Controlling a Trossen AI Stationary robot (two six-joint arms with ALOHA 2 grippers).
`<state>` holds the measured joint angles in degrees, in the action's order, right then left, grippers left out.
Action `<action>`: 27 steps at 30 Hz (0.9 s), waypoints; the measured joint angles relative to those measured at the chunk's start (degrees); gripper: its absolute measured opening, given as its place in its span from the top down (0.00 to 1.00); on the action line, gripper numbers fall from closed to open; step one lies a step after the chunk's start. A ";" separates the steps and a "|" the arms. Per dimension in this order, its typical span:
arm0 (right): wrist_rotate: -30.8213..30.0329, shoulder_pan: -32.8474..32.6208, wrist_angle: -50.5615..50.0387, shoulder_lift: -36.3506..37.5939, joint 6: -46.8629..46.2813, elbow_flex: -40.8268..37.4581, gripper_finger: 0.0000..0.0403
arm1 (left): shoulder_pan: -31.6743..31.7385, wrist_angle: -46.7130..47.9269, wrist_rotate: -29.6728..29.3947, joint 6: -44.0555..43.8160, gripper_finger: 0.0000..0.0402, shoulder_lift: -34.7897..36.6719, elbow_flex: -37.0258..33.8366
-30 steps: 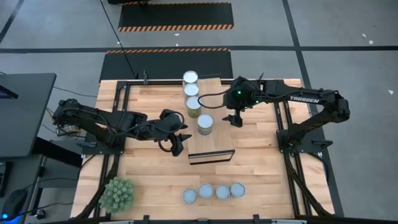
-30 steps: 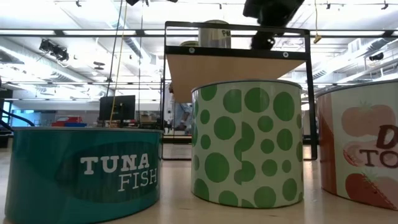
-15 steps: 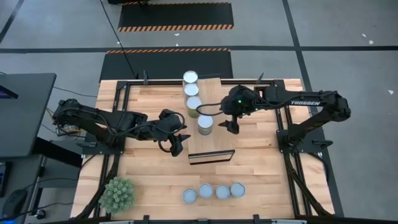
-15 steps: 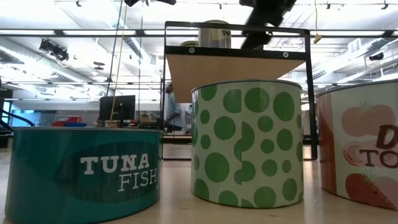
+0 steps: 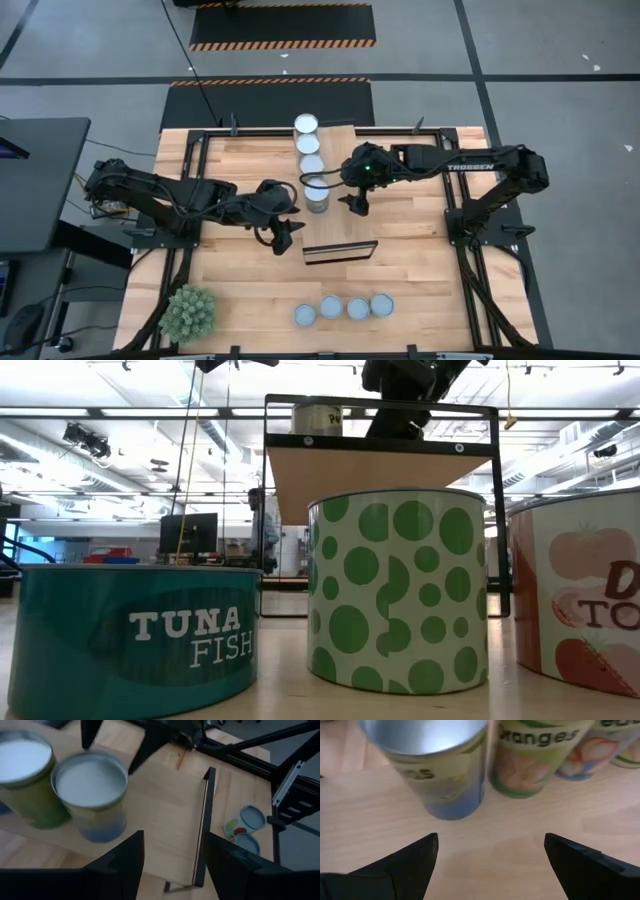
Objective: Pick and place cans onto a shelf
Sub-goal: Put the large canned peas on the shelf, then put the canned mixed vegetables on the shelf
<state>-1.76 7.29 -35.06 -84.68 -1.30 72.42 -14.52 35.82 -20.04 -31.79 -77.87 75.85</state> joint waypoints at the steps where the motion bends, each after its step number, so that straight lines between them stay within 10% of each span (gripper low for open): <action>1: -0.50 0.01 0.30 -0.08 -0.44 0.00 0.08 | -0.02 0.39 0.25 -0.65 0.49 0.00 0.00; 27: -8.68 1.77 -2.63 3.51 -5.13 0.66 0.08 | -0.22 0.95 1.24 -3.48 0.49 0.00 0.00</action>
<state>-10.44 9.06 -37.69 -81.16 -6.44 73.08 -14.74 36.77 -18.80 -35.27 -77.87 75.85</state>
